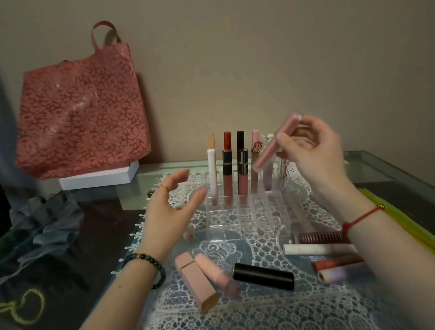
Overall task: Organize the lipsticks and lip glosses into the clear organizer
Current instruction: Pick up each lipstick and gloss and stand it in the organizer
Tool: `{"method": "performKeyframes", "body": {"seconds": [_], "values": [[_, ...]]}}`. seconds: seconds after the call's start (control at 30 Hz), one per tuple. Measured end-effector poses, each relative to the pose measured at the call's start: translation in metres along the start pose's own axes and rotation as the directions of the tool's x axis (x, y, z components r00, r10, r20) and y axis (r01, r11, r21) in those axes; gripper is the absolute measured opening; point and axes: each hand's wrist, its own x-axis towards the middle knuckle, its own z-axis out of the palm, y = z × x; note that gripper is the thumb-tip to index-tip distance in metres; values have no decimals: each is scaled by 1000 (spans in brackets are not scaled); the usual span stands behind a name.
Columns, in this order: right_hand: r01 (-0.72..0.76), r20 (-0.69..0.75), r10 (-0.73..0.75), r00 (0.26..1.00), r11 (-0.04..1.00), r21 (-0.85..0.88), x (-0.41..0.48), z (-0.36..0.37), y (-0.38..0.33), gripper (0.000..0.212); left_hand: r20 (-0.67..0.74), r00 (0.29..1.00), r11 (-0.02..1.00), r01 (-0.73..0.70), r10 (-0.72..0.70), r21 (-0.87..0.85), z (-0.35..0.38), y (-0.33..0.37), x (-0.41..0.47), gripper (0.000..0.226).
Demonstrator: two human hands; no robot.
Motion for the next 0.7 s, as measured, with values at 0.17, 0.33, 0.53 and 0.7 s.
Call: {"method": "performKeyframes", "body": {"seconds": [0.17, 0.33, 0.53, 0.7], "values": [[85, 46, -77, 996, 975, -204, -1, 9, 14, 32, 194, 976, 991, 85, -104, 104, -1, -13, -1, 63], [111, 72, -94, 993, 955, -276, -7, 13, 31, 33, 312, 941, 986, 92, -131, 138, -2, -15, -3, 77], [117, 114, -81, 990, 928, -355, -11, 14, 45, 31, 364, 923, 980, 55, -123, 193, 2, -19, -2, 84], [124, 135, -78, 988, 920, -372, -11, 15, 50, 31, 367, 924, 980, 31, -103, 198, 2, -22, -1, 89]]}}
